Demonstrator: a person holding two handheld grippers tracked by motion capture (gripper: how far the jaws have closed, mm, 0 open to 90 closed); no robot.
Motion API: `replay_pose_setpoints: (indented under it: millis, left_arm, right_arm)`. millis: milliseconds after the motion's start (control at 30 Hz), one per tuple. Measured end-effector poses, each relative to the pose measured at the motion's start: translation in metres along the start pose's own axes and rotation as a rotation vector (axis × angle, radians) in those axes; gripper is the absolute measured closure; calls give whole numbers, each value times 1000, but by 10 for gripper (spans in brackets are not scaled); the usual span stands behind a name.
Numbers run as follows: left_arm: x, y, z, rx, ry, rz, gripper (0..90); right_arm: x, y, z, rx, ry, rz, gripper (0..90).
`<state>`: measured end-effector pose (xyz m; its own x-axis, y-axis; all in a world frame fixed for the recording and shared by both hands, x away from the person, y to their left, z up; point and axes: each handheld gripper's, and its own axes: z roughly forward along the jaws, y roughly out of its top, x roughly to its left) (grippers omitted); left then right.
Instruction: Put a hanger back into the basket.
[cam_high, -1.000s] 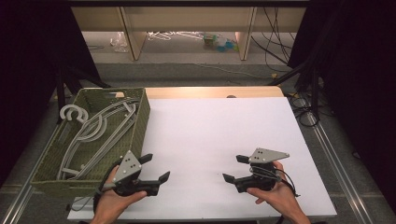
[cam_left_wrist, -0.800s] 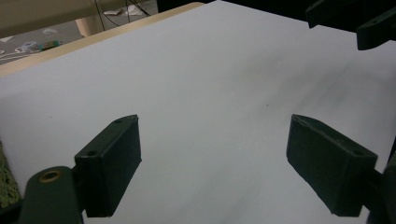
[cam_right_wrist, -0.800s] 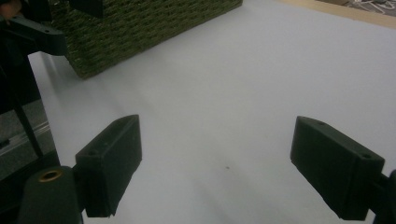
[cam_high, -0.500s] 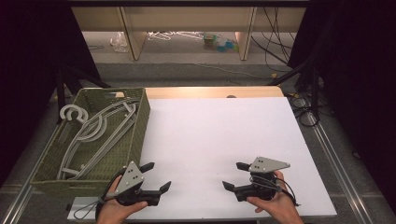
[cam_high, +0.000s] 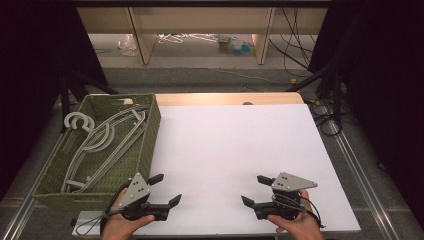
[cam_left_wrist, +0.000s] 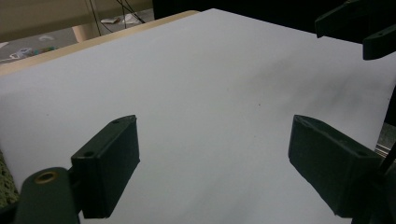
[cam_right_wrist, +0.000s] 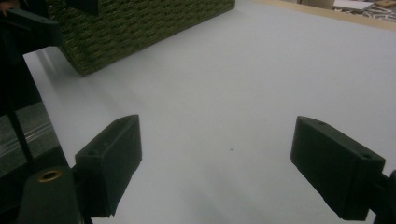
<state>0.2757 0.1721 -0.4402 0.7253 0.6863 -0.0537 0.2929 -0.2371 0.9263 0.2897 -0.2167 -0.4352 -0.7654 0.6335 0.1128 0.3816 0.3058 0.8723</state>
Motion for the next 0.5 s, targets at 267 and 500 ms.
replay_pose_setpoints:
  millis: [267,500]
  left_arm:
    - [0,0,-1,4,6,-6,163]
    - [1,0,0,12,4,2,163]
  right_arm:
    - [-3,1,-3,-11,-29,-8,174]
    - [-5,1,-4,-21,-39,-18,174]
